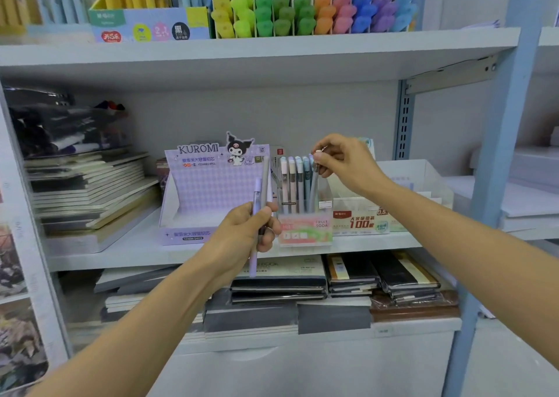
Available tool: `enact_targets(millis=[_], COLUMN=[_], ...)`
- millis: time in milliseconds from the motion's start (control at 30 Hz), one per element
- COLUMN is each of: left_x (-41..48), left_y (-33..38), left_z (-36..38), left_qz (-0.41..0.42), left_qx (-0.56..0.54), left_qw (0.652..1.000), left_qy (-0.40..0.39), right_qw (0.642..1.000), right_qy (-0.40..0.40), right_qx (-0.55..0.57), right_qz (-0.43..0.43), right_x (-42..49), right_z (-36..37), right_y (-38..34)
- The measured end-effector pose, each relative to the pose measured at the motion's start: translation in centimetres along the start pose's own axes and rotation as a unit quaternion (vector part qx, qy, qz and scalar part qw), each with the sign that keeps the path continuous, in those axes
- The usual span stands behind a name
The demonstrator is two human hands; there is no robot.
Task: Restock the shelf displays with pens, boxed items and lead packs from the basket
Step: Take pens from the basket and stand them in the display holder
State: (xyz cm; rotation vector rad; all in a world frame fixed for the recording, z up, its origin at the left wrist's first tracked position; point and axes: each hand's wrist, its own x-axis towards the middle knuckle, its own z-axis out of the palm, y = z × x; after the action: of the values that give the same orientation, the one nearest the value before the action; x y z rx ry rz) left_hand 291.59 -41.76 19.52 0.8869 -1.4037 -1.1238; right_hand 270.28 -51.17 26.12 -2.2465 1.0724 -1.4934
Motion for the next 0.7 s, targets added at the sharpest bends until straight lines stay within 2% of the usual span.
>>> enact_targets(millis=[100, 300, 333, 400, 467, 533, 567, 700], left_x=[-0.3, -1.2, -1.4, -1.7, -1.9, -2.0, -2.0, -2.1], left_y=[-0.2, 0.2, 0.3, 0.5, 0.6, 0.7, 0.7, 1.4], left_z=[0.1, -0.1, -0.2, -0.3, -0.2, 0.0, 0.1, -0.3], left_qz=[-0.004, -0.004, -0.007, -0.014, -0.018, -0.017, -0.015, -0.008], left_qx=[-0.004, 0.01, 0.019, 0.028, 0.04, 0.044, 0.043, 0.005], left_qw=[1.0, 0.999, 0.999, 0.998, 0.997, 0.996, 0.996, 1.0], left_qy=[-0.016, -0.046, -0.05, -0.058, -0.069, -0.081, -0.082, -0.014], right_qw=[1.0, 0.987, 0.99, 0.996, 0.984, 0.976, 0.975, 0.963], right_qy=[0.023, 0.077, 0.086, 0.074, -0.011, -0.101, -0.117, -0.075], right_qx=[0.0, -0.137, -0.11, 0.038, 0.175, 0.191, 0.19, 0.256], right_qz=[0.012, 0.027, 0.026, 0.03, 0.044, 0.028, 0.016, 0.043], right_x=[-0.2, -0.3, -0.4, -0.8, -1.4, -2.0, -2.3, -3.3], right_z=[1.2, 2.5, 2.4, 1.8, 1.3, 1.1, 1.1, -0.3], right_y=[0.3, 0.1, -0.4, -1.9, -3.3, -4.2, -4.4, -4.0])
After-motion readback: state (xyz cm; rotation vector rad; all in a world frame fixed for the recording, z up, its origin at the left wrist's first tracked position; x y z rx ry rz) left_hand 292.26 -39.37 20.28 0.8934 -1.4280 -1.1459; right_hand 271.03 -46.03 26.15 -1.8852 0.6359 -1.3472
